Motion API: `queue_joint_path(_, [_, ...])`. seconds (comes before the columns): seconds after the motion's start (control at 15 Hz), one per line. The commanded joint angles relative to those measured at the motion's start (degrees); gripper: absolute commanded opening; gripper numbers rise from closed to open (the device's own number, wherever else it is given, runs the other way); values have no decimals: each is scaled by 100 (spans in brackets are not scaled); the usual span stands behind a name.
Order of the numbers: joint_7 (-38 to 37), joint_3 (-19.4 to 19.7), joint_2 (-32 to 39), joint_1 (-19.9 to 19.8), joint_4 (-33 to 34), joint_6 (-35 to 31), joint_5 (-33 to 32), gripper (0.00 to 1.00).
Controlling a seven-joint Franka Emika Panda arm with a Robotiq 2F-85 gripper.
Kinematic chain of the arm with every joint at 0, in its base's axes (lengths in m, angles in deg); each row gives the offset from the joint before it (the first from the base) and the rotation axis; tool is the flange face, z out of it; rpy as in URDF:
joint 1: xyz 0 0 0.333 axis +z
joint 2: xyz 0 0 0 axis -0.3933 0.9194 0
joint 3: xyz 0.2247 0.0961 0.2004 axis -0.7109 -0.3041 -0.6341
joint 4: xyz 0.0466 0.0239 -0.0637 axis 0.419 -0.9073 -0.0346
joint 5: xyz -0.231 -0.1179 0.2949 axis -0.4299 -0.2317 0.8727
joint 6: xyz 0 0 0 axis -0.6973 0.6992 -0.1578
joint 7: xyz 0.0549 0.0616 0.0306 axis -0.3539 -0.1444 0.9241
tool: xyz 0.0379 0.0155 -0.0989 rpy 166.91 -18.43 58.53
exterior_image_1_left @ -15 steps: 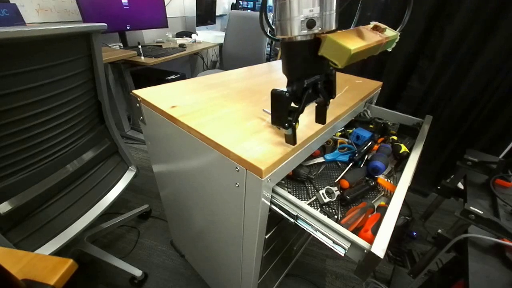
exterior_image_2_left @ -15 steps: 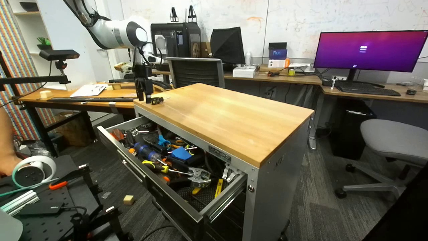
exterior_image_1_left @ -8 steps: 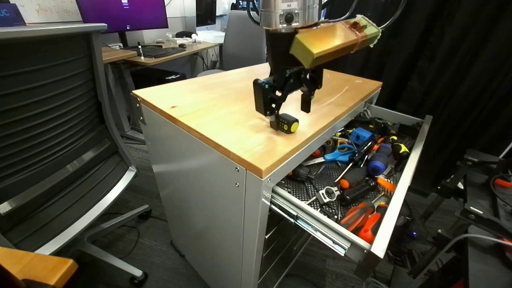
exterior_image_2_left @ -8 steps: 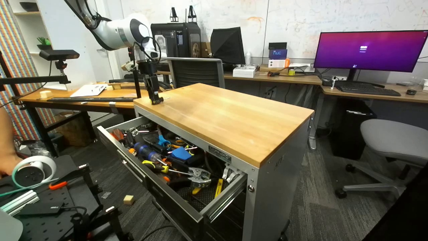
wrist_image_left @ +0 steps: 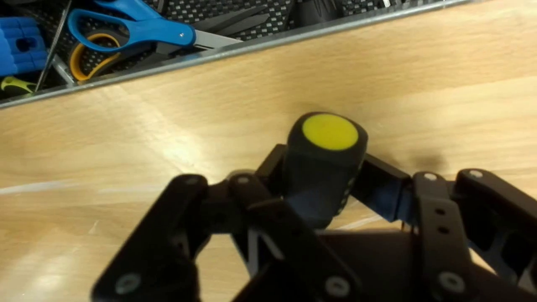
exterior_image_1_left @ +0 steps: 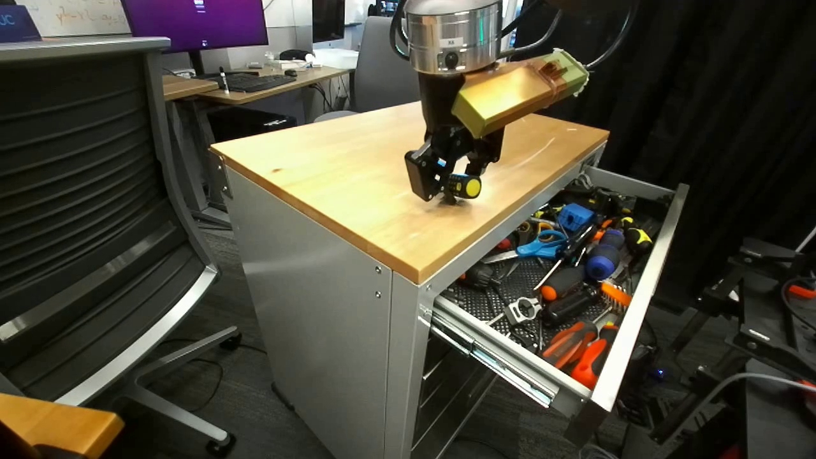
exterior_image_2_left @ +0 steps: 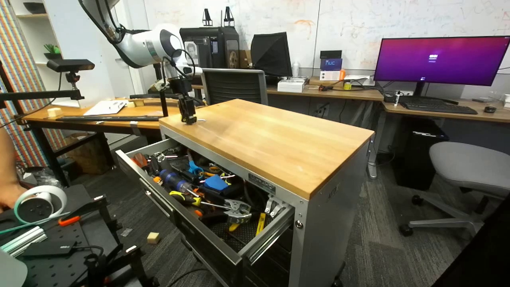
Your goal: Put the screwdriver in the drawer and close the drawer
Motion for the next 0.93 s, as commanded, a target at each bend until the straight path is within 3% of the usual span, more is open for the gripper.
queue_joint_path(0.0, [634, -163, -216, -138, -201, 392, 295, 18])
queue_joint_path(0.13, [841, -215, -468, -152, -537, 704, 435, 17])
queue_joint_path(0.27, [977, -287, -749, -164, -972, 898, 574, 9])
queue_joint_path(0.6, [881, -443, -1301, -122, -1879, 820, 546, 15])
queue_joint_path(0.67, [879, -476, -1377, -137, -1970, 798, 546, 40])
queue_joint_path(0.73, [821, -484, -1425, -130, -2026, 759, 475, 40])
queue_joint_path(0.87, [887, -519, -1511, -138, -2087, 773, 365, 51])
